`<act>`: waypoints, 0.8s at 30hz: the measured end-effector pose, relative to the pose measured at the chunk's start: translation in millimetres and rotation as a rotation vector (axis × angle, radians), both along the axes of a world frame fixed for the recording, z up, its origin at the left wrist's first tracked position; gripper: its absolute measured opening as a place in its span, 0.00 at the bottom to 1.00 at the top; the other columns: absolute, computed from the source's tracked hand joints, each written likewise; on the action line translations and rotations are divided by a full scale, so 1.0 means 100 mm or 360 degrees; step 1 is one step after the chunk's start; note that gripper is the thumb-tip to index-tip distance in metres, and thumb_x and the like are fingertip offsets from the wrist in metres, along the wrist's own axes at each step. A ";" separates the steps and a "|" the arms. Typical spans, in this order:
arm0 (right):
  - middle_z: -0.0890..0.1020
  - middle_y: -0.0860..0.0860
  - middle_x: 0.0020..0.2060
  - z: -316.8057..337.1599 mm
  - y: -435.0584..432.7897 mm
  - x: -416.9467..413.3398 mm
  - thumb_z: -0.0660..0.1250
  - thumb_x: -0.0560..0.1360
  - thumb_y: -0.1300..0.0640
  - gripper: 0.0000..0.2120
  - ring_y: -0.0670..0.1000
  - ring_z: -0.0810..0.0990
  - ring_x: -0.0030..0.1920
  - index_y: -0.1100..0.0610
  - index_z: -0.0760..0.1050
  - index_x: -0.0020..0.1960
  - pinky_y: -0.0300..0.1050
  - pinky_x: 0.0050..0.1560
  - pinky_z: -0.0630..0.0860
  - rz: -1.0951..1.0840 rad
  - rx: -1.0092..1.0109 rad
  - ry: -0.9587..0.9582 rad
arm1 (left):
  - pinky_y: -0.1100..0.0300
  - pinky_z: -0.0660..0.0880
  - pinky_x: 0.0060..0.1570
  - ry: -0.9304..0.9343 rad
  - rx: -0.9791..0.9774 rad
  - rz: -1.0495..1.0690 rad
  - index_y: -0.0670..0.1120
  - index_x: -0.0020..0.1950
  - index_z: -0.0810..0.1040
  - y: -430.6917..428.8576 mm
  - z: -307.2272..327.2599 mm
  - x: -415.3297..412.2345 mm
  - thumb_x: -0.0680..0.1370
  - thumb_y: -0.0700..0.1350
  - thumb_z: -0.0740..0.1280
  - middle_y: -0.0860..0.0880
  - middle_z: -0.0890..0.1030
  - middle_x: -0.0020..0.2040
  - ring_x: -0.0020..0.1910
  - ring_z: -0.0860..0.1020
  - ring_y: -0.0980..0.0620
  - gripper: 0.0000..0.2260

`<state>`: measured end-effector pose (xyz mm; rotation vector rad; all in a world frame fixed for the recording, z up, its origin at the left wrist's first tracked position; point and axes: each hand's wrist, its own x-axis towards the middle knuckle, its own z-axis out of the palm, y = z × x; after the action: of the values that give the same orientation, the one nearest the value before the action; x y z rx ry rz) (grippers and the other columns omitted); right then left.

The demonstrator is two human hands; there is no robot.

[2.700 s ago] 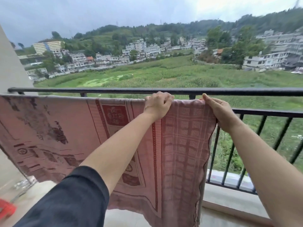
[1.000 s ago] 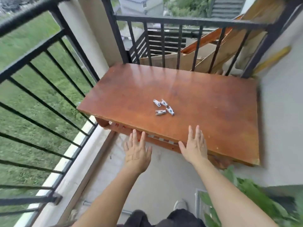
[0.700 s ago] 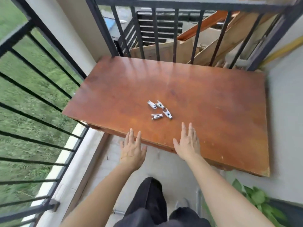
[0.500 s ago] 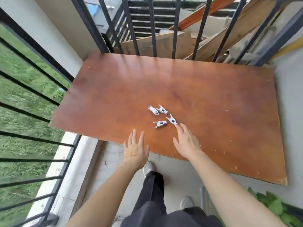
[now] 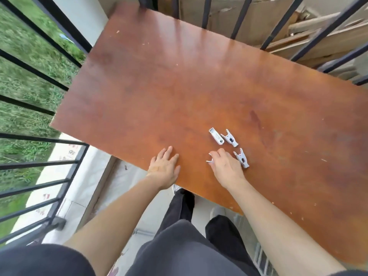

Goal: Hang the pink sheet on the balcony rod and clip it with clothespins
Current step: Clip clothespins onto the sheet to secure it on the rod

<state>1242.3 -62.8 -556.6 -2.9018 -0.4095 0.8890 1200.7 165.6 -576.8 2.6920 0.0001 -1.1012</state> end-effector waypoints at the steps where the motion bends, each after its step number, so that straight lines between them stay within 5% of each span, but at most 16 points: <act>1: 0.76 0.53 0.56 0.04 0.03 0.02 0.61 0.81 0.50 0.16 0.56 0.78 0.55 0.54 0.72 0.67 0.51 0.47 0.76 -0.0041 0.0064 -0.0013 | 0.42 0.50 0.75 0.0006 0.0000 0.0018 0.51 0.79 0.57 0.02 0.04 -0.01 0.83 0.57 0.49 0.47 0.49 0.81 0.79 0.49 0.45 0.25; 7: 0.80 0.48 0.47 0.53 0.29 0.22 0.63 0.71 0.42 0.18 0.55 0.81 0.47 0.50 0.73 0.56 0.44 0.40 0.69 -0.0152 0.0401 -0.0050 | 0.42 0.47 0.75 -0.0253 0.0100 0.0583 0.52 0.79 0.59 0.19 0.58 -0.18 0.83 0.56 0.51 0.46 0.55 0.80 0.79 0.52 0.45 0.24; 11: 0.79 0.48 0.45 0.85 0.61 0.23 0.69 0.67 0.48 0.17 0.55 0.81 0.48 0.50 0.75 0.55 0.45 0.44 0.73 -0.0098 0.0794 -0.0096 | 0.44 0.46 0.75 -0.0577 0.0316 0.0958 0.53 0.79 0.57 0.25 1.14 -0.55 0.83 0.57 0.53 0.46 0.52 0.81 0.79 0.51 0.47 0.25; 19: 0.82 0.51 0.43 1.44 1.70 -0.62 0.76 0.71 0.53 0.12 0.52 0.82 0.46 0.56 0.84 0.53 0.46 0.52 0.77 0.0556 0.1422 0.0078 | 0.47 0.47 0.76 -0.0785 0.0774 0.1692 0.53 0.79 0.57 0.29 1.88 -2.34 0.81 0.57 0.56 0.47 0.49 0.81 0.80 0.46 0.48 0.26; 24: 0.81 0.46 0.38 1.98 2.32 -1.65 0.73 0.75 0.50 0.05 0.43 0.80 0.39 0.51 0.84 0.46 0.41 0.45 0.76 0.0977 0.1744 0.0206 | 0.48 0.62 0.71 -0.0884 0.1048 0.2105 0.49 0.77 0.64 0.36 2.37 -3.56 0.79 0.54 0.62 0.43 0.61 0.77 0.74 0.61 0.43 0.27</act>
<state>1077.7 169.1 -358.3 -1.7076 -1.3050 0.5812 844.2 201.5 -340.2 2.3873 1.9352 0.1046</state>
